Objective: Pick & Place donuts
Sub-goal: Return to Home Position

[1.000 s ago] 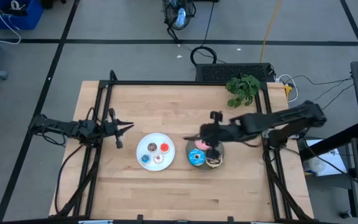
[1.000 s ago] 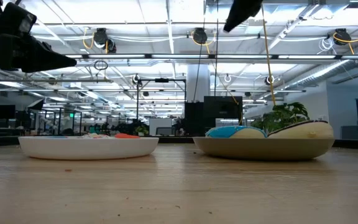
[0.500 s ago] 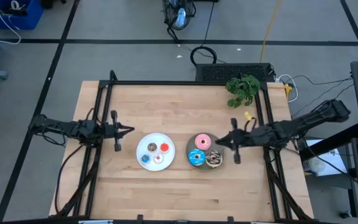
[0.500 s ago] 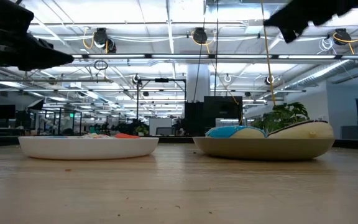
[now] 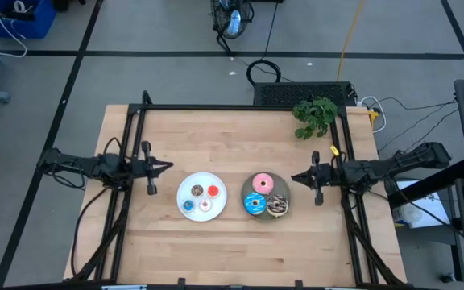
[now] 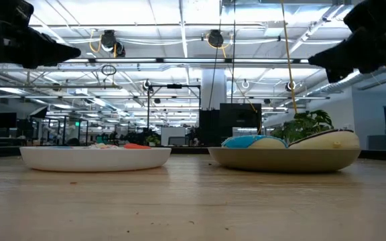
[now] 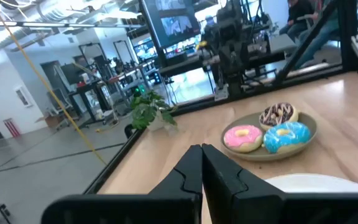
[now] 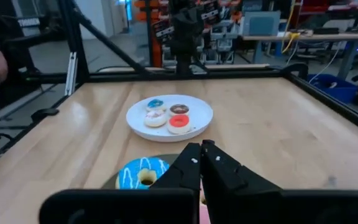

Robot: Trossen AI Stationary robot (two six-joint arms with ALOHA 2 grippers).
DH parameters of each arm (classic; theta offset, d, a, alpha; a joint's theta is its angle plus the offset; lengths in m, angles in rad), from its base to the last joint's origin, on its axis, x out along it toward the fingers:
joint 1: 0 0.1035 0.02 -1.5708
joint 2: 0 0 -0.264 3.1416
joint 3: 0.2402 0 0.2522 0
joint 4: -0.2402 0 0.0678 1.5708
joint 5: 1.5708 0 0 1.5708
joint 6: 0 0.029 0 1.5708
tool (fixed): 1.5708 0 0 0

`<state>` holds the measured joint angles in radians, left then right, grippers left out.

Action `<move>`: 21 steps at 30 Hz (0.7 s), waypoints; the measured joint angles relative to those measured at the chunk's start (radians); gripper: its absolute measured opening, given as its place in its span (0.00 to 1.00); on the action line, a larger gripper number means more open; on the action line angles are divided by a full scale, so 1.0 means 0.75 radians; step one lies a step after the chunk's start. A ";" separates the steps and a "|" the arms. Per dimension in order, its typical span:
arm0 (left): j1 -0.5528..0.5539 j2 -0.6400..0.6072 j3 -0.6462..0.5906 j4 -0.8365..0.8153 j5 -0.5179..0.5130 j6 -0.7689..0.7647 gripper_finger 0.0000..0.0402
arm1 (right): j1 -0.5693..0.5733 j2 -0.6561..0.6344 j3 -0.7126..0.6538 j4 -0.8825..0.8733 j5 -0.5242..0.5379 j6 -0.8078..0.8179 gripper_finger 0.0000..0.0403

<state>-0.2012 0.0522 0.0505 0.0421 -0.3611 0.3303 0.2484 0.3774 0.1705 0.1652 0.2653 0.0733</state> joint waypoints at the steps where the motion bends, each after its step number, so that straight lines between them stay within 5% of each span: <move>1: 0.000 0.000 0.000 0.012 0.001 -0.009 0.03 | -0.009 -0.034 -0.026 0.006 -0.007 0.003 0.00; 11: -0.001 0.000 0.002 0.021 -0.044 -0.024 0.02 | -0.105 -0.269 -0.169 0.036 -0.041 -0.010 0.00; 21: 0.000 0.000 0.002 0.025 -0.064 -0.059 0.02 | -0.140 -0.299 -0.204 0.030 -0.086 -0.015 0.00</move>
<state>-0.2014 0.0522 0.0521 0.0606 -0.4093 0.2859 0.1432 0.1532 0.0177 0.1877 0.2005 0.0621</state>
